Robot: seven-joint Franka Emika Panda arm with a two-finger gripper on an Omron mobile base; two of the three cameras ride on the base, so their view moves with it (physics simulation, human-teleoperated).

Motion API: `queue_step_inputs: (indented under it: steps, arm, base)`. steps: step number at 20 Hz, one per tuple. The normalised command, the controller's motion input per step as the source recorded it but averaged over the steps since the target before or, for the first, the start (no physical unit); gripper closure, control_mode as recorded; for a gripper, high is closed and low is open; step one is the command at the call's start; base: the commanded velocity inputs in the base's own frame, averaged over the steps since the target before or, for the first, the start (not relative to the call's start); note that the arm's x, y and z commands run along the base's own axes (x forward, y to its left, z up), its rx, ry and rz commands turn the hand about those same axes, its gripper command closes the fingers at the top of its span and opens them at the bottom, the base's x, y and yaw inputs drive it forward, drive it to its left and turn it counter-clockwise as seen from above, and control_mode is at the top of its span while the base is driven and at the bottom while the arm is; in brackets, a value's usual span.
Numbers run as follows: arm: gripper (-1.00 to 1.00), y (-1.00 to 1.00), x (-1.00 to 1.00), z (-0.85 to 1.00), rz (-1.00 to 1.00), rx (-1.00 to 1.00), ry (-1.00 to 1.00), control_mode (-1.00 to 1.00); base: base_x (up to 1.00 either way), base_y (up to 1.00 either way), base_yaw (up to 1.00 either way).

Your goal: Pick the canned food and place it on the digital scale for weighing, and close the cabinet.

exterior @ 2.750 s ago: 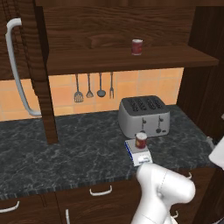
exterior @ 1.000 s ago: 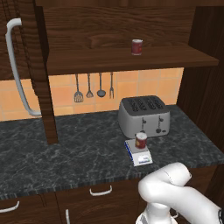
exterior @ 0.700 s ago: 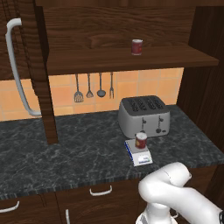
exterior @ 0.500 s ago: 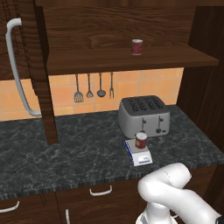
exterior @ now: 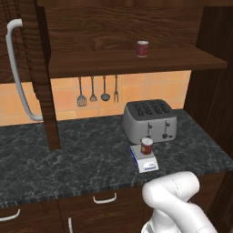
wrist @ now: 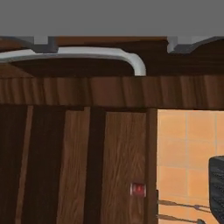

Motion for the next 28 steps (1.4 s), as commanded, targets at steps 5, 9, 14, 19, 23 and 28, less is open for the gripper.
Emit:
queue_step_inputs:
  steps: [5,9,14,19,23,28]
  arm:
    - [-1.0,-0.51,-0.04,-0.13,0.0,0.01,-0.23,-1.0]
    - [-1.0,-0.1,0.15,-0.16,0.0,0.02,-0.3,-1.0]
    - [-1.0,-0.12,0.69,-0.06,0.03,0.07,-0.05,-1.0]
    - [-1.0,-0.05,0.79,-0.08,0.05,0.04,0.0,-1.0]
    - [-1.0,0.21,0.8,-0.03,0.09,0.02,0.0,-1.0]
    - [-1.0,0.85,0.74,0.0,0.11,0.0,0.0,-1.0]
  base:
    - [0.0,0.0,0.0]
    - [0.0,0.0,0.0]
    - [0.0,0.0,0.0]
    - [0.0,0.0,0.0]
    - [0.0,0.0,0.0]
    - [0.0,0.0,0.0]
